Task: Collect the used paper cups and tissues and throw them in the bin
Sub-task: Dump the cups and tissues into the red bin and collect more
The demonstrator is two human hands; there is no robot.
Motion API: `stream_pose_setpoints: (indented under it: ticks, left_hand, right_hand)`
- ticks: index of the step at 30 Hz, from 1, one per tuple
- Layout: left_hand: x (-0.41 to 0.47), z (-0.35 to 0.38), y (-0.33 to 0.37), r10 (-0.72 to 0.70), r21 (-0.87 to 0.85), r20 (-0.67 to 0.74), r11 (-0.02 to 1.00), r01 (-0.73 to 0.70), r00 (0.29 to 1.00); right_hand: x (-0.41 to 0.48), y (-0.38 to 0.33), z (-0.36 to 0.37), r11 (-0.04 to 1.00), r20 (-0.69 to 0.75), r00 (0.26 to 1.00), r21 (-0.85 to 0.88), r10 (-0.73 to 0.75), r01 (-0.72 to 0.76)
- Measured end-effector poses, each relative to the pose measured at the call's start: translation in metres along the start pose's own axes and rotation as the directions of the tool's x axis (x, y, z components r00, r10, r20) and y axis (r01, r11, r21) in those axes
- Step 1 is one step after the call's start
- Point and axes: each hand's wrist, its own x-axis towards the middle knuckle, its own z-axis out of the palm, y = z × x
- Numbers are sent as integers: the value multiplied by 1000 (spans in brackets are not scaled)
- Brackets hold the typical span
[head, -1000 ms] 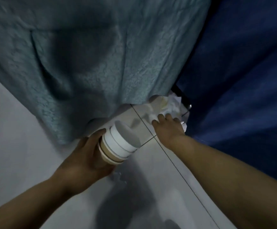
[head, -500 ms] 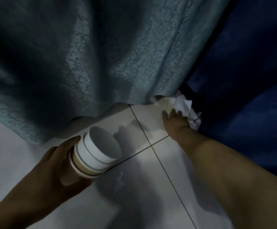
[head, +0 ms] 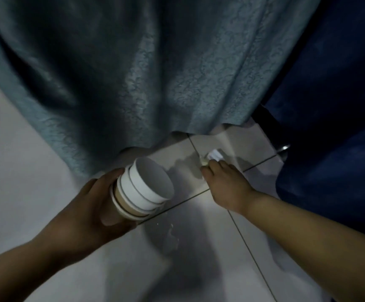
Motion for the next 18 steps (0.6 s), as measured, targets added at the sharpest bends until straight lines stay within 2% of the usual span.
stream_pose_setpoints:
  ticks: [5,9,13,18]
  left_hand:
    - [-35,-32,-4,-20,-51,-111,999,14,994]
    - [-76,-55,-29,-127,-86,-169,990,114,977]
    - [-110,-78,-48,-170,-113,-242,983,146,955]
    - [-140,-108,-69,-234,-166,-352,968,186,906]
  right_hand:
    - [6,-64,-40,977,56,983,136,-176,167]
    - [11,-117,-65,937,125,965,296,-230,185]
    - [23,-172,-90,925,177,928,260,-327,277]
    - [47,-234,-122,896,75,910,226,-408,383]
